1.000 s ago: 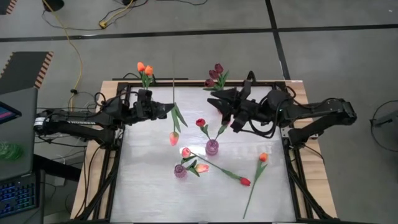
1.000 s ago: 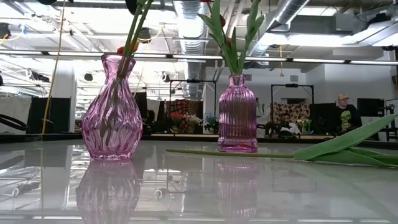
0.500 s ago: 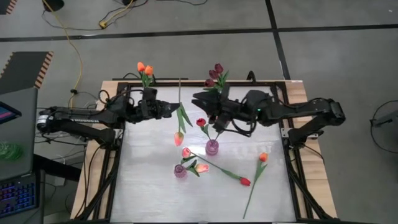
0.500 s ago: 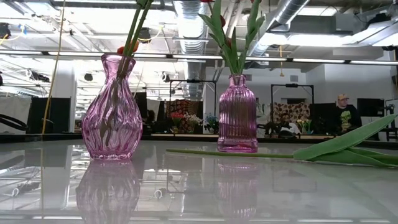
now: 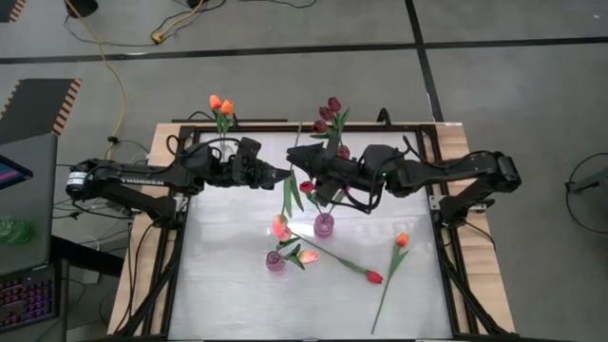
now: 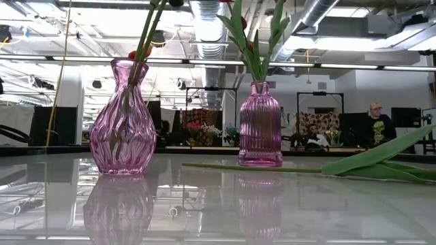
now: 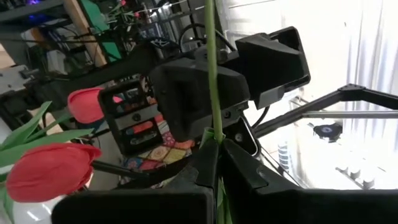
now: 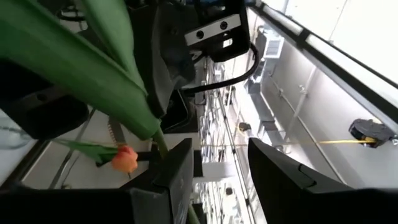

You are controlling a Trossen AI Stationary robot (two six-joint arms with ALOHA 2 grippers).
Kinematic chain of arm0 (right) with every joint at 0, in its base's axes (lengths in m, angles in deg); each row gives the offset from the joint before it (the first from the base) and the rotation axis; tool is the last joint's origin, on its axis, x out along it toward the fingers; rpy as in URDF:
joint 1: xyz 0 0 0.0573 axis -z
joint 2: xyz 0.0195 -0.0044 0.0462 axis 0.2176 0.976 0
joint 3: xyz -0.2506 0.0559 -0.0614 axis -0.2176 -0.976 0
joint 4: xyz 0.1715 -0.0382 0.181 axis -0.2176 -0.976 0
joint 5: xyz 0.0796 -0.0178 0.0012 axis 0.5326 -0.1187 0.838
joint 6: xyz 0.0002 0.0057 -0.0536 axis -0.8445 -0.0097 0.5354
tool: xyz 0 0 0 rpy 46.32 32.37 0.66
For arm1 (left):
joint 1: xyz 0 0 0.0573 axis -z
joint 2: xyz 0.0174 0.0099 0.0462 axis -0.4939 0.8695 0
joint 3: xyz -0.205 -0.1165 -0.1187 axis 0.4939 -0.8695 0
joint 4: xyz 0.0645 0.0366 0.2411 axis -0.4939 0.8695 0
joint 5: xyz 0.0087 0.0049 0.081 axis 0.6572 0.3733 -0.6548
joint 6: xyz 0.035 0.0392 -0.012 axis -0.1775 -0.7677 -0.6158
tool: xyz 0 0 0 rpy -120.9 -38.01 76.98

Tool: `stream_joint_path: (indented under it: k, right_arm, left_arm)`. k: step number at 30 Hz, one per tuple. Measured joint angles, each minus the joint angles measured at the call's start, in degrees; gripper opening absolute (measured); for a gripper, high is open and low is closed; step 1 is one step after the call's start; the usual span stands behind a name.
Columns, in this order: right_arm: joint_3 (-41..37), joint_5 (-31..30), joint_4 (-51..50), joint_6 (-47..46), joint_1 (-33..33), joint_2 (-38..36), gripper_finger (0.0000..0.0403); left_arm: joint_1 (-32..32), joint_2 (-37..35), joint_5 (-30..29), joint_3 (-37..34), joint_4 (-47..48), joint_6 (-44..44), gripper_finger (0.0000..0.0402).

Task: Sort flowers into vase by color
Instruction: Put the pink flower into the bottom purple vase

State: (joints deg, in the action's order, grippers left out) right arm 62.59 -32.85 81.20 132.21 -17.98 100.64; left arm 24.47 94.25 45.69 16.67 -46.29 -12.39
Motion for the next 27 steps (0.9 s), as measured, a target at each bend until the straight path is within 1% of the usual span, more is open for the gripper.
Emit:
stream_joint_path:
  k: [4,7,13,19,22,27]
  right_arm:
    - [0.0,-2.27,-0.68,0.12,-1.16,-0.15,0.0179]
    - [-0.01,-4.4,-0.82,1.89,-2.15,-0.17,0.0179]
    - [-0.02,-12.16,-0.85,3.84,-4.22,-0.26,0.0179]
    - [-0.02,-17.12,-2.14,6.11,-5.4,-0.26,0.0179]
    - [-0.07,-18.71,-3.88,6.11,-5.48,-0.26,0.0179]
    - [-0.07,-18.96,-5.96,6.53,-4.88,-0.26,0.0179]
  left_arm:
    - [0.0,0.0,0.0,0.0,0.26,-0.06,0.0]
    - [0.0,0.0,-0.01,0.0,0.41,-0.16,0.0]
    - [0.0,-0.02,-0.01,0.0,0.72,-0.49,0.0]
    - [0.0,-0.02,-0.03,0.0,0.76,-0.52,0.0]
    - [0.0,-0.02,0.01,0.0,0.77,-0.52,0.0]
    - [0.0,-0.02,0.01,0.0,0.81,-0.52,0.0]
